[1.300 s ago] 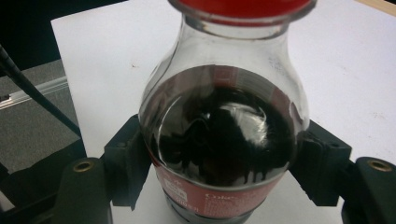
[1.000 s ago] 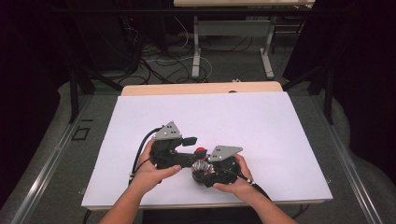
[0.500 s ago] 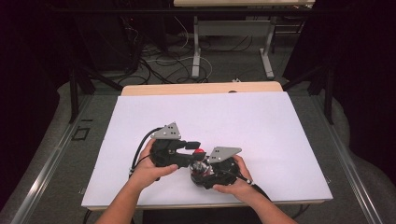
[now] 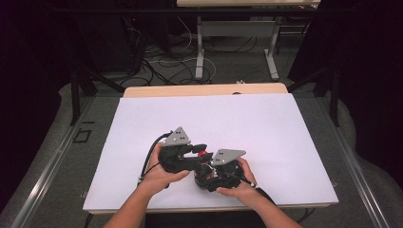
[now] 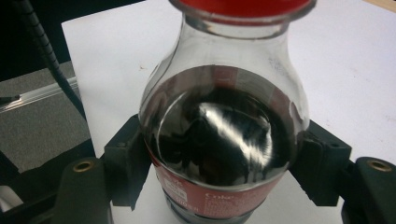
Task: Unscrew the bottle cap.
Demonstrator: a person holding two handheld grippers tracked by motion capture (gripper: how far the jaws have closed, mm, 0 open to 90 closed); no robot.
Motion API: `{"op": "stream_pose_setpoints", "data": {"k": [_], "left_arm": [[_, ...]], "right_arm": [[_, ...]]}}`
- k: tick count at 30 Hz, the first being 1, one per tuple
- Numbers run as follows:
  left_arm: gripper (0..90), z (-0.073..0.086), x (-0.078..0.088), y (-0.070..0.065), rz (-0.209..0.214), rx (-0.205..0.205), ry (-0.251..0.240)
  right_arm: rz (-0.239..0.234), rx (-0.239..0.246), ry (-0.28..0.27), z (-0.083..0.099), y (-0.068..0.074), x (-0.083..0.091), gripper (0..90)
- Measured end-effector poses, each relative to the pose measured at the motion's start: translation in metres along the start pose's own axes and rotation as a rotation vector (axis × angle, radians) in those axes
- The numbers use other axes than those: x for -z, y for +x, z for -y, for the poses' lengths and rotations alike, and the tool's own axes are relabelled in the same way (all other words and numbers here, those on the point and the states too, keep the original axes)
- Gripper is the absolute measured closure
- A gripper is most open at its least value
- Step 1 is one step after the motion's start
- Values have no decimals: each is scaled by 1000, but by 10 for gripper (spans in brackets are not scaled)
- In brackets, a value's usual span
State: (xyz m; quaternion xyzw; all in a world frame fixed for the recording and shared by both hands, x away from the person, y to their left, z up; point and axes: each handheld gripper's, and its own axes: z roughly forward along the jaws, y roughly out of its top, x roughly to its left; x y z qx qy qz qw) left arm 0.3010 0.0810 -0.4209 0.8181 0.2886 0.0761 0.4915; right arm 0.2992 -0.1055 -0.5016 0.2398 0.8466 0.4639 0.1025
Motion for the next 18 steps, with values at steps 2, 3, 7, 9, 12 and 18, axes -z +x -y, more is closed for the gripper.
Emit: {"op": "stream_pose_setpoints", "data": {"k": [2,3,7,9,12,18], "left_arm": [[621,0,-1,-7,-65,17,-7],[621,1,-2,-12,-99,23,-19],[623,1,-4,-23,-177,48,-33],[622,-1,-4,-24,-181,64,-23],[618,-4,-3,-20,-149,67,-1],[499,-6,7,-8,-40,31,-3]], "right_arm": [[7,-5,-1,0,0,0,292],[12,-6,-2,0,0,0,292],[24,-14,-10,0,1,1,292],[27,-13,-15,0,1,1,292],[27,-14,-13,0,0,1,292],[14,-6,-10,0,-2,2,291]]}}
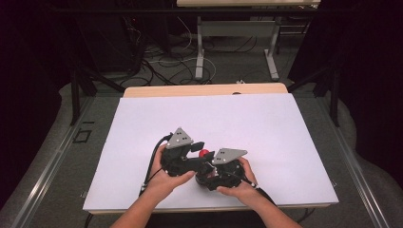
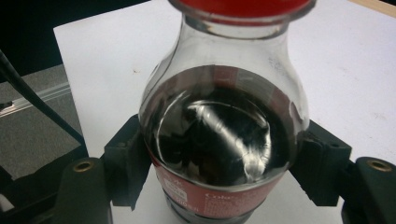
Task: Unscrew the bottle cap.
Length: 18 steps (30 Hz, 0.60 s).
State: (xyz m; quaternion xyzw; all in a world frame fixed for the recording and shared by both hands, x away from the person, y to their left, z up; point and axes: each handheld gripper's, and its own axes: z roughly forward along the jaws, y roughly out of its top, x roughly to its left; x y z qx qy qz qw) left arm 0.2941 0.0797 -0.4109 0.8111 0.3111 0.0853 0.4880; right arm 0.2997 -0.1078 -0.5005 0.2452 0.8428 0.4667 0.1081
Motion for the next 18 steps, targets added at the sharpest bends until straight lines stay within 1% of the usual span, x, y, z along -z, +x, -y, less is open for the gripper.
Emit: {"op": "stream_pose_setpoints", "data": {"k": [1,3,4,5,6,7,8,9,10,11,13,14,15,18], "left_arm": [[486,0,2,3,12,-6,-11],[471,-1,5,8,48,-20,-8],[470,-1,6,10,77,-27,-3],[469,-2,8,13,96,-48,4],[469,-2,9,15,123,-57,8],[472,-1,10,17,145,-50,12],[482,-1,10,20,174,-63,14],[491,-1,10,23,211,-91,30],[491,-1,8,25,238,-90,32],[496,0,7,27,255,-97,40],[504,0,6,30,273,-109,65],[504,0,5,30,276,-110,68],[510,0,5,30,278,-110,70],[515,0,2,32,274,-107,83]], "right_arm": [[1,-2,-2,0,0,0,292],[-3,0,-3,0,0,0,292],[-6,1,-3,0,0,1,291],[-11,-5,-4,0,0,1,291],[-13,-6,-6,-1,0,1,291],[-16,-4,-7,-1,1,1,291],[-23,-1,-6,-1,1,1,291],[-31,4,7,-1,1,1,291],[-25,4,-3,-1,2,1,291],[-37,16,0,-1,2,0,291],[-35,16,-4,-1,3,0,292],[-40,19,6,-1,3,0,291],[-37,23,-2,-1,3,0,291],[-44,29,3,-1,4,-1,291]]}}
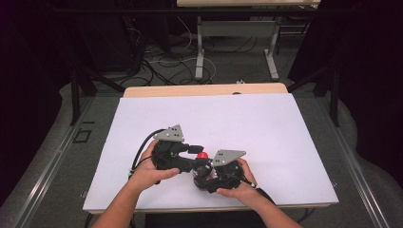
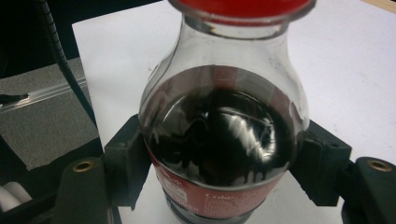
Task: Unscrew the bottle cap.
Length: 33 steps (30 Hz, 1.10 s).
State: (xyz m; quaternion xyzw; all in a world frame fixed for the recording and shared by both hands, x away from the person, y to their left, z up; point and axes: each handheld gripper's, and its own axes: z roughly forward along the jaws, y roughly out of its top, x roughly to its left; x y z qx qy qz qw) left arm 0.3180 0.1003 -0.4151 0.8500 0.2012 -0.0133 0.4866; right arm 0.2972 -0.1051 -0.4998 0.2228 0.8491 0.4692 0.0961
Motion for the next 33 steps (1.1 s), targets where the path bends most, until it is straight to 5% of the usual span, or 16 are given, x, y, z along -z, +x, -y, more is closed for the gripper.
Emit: {"op": "stream_pose_setpoints", "data": {"k": [9,16,27,30,33], "left_arm": [[604,0,-5,1,-15,3,27],[611,0,-9,-13,-131,31,-1],[613,-6,-22,-37,-369,156,-28],[612,-8,-24,-40,-390,172,-20],[605,-9,-23,-37,-367,184,-21]], "right_arm": [[-3,7,7,0,1,-1,291],[13,-11,4,1,0,0,292],[64,-44,-3,1,-3,1,291],[71,-43,-1,1,-4,2,291],[56,-46,15,1,-5,3,291]]}}
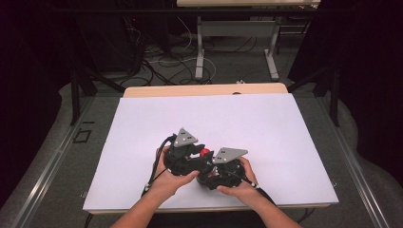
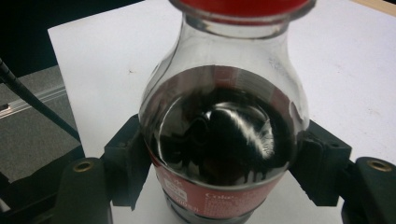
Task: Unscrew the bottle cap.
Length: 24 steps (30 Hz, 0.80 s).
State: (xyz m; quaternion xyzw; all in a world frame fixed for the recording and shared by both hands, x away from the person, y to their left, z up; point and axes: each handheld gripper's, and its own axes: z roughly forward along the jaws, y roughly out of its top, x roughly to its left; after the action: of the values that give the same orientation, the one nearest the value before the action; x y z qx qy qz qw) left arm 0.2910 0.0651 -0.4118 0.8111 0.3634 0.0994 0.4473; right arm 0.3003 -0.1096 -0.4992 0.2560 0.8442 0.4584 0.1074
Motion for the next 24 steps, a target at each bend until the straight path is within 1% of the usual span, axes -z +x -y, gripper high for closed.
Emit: {"op": "stream_pose_setpoints", "data": {"k": [1,2,3,4,6,7,8,10,11,12,13,15,16,17,18,20,21,22,24], "left_arm": [[590,0,0,1,8,10,-9],[555,-1,1,3,31,13,-11],[525,-1,3,6,57,10,-18],[499,-2,5,8,71,10,-19],[471,-4,9,13,93,-1,-23],[454,-4,10,16,106,-9,-33],[444,-4,12,18,118,-21,-44],[444,-5,14,23,142,-60,-41],[444,-6,15,25,167,-74,-32],[444,-7,15,27,208,-81,-26],[442,-7,15,30,232,-105,-22],[442,-7,15,35,277,-129,-10],[440,-7,14,37,286,-139,-1],[440,-7,14,40,297,-177,16],[438,-7,13,41,306,-192,30],[435,-6,11,43,309,-222,38],[435,-6,10,44,317,-222,40],[435,-6,10,45,326,-225,45],[436,-5,9,47,345,-236,50]], "right_arm": [[-4,-4,-2,0,0,0,292],[1,-7,-8,0,0,0,292],[-5,-9,-8,0,0,0,292],[-3,-10,-19,0,0,0,291],[-2,-11,-20,0,0,0,292],[-3,-11,-20,0,0,0,292],[-5,-11,-20,0,0,0,291],[-8,-2,-20,0,0,-1,291],[-10,-3,-19,0,0,0,292],[-19,1,-7,0,0,0,292],[-20,3,-9,0,0,0,291],[-22,1,-18,0,1,0,291],[-24,2,-17,0,1,0,291],[-27,2,-16,0,2,0,292],[-27,5,-16,0,2,0,292],[-27,15,-19,0,2,-1,291],[-30,16,-9,-1,2,0,292],[-27,18,-17,0,3,-1,292],[-35,20,-14,0,3,-1,291]]}}
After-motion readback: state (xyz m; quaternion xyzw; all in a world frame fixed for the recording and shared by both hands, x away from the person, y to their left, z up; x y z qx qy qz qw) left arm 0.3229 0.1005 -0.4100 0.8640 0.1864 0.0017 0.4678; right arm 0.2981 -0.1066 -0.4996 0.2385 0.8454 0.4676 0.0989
